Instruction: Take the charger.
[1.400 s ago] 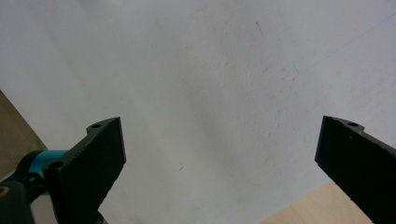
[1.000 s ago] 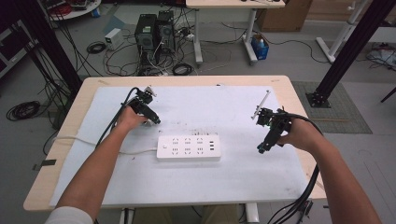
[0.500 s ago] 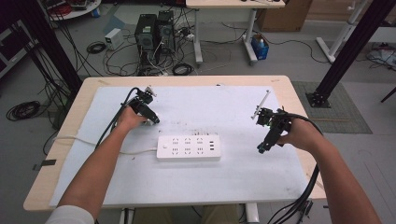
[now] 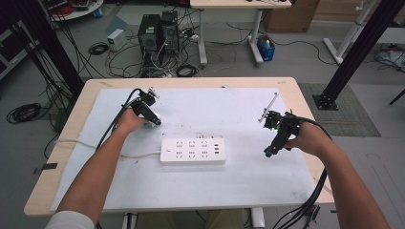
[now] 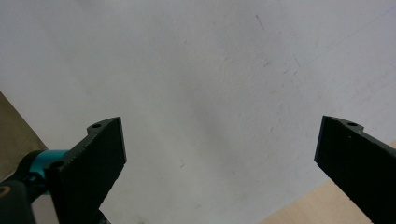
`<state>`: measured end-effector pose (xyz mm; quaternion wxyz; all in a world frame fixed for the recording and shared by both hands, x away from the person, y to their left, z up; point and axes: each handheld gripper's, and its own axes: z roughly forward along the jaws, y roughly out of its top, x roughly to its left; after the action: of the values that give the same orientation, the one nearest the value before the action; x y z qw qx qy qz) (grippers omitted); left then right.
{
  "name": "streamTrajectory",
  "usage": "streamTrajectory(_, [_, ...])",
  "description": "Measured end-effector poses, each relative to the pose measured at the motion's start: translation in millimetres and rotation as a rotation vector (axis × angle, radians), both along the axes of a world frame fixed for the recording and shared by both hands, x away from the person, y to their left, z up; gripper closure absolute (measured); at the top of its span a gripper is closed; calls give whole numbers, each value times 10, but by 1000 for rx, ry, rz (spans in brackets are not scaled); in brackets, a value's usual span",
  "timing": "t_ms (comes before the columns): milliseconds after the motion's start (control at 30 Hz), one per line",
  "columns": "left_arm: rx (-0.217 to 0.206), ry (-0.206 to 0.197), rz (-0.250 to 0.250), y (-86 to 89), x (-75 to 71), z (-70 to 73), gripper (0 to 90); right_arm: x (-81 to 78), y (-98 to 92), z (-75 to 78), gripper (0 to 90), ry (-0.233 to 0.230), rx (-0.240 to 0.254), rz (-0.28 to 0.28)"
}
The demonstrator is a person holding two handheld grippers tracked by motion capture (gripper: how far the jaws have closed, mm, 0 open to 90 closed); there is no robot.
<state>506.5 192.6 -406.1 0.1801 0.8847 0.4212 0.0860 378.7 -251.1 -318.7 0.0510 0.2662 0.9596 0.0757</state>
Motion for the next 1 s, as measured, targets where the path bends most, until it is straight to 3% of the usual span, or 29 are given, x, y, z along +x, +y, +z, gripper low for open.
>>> streamTrajectory(200, [-29, -25, -33, 43, -102, 183, 425, -20, -20, 11, 13, -9, 0, -8])
streamTrajectory(267, [-29, -25, -33, 43, -102, 183, 426, -23, -27, 12, 13, -12, 4, -9])
streamTrajectory(433, [-80, -39, -100, 78, -274, 408, 426, -46, -51, 16, 13, -26, 8, -20])
streamTrajectory(500, [-83, -40, -113, 81, -307, 452, 425, -56, -48, 18, 13, -27, 7, -29])
streamTrajectory(567, [-85, -41, -152, 81, -442, 579, 425, -84, -52, 25, 13, -43, 11, -36])
streamTrajectory(667, [-86, -54, -184, 70, -553, 676, 425, -110, -45, 30, 13, -47, 16, -44])
streamTrajectory(867, [-149, -90, -238, 49, -762, 871, 426, -193, -20, 58, 13, -62, 29, -54])
streamTrajectory(1000, [-150, -99, -260, 40, -858, 936, 425, -245, 3, 63, 13, -69, 38, -51])
